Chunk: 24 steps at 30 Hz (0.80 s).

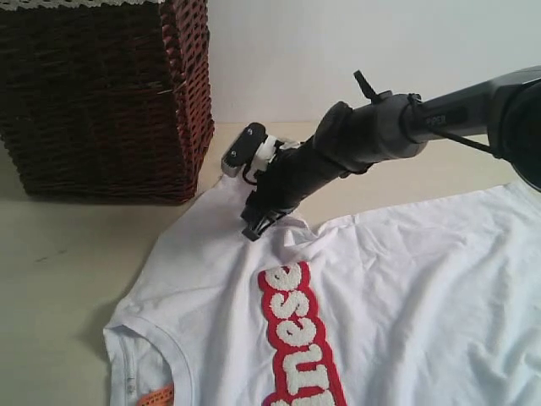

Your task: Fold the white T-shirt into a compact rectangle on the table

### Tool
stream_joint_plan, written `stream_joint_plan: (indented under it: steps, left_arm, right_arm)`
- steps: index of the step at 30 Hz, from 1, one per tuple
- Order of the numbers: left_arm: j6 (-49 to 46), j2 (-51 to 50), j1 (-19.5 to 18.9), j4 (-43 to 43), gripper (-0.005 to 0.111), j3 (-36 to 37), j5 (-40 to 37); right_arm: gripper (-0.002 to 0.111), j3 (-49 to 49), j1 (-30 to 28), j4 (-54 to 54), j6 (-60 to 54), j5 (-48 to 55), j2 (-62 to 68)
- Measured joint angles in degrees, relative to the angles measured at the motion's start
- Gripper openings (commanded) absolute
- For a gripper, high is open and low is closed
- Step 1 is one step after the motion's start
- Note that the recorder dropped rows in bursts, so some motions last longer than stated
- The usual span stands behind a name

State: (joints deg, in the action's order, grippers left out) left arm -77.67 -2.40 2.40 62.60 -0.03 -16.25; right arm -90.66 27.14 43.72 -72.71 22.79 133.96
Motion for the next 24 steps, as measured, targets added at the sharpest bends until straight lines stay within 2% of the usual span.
stream_joint_plan:
  steps: [6,16,19,24]
  left_arm:
    - [0.0,0.0,0.0,0.0,0.0,0.0,0.0]
    - [0.0,0.0,0.0,0.0,0.0,0.0,0.0]
    - [0.0,0.0,0.0,0.0,0.0,0.0,0.0]
    - [0.0,0.0,0.0,0.0,0.0,0.0,0.0]
  right_arm:
    - [0.034,0.0,-0.3,-1.66,5.47,-10.93,-0.03]
    - [0.034,0.0,-0.32,0.81,6.42,-25.47,-0.03]
    - [0.028,0.0,-0.65,3.0,6.55,-20.86,-0.52]
    - [0.007,0.0,-0.55,-1.48,6.32,0.94,-1.0]
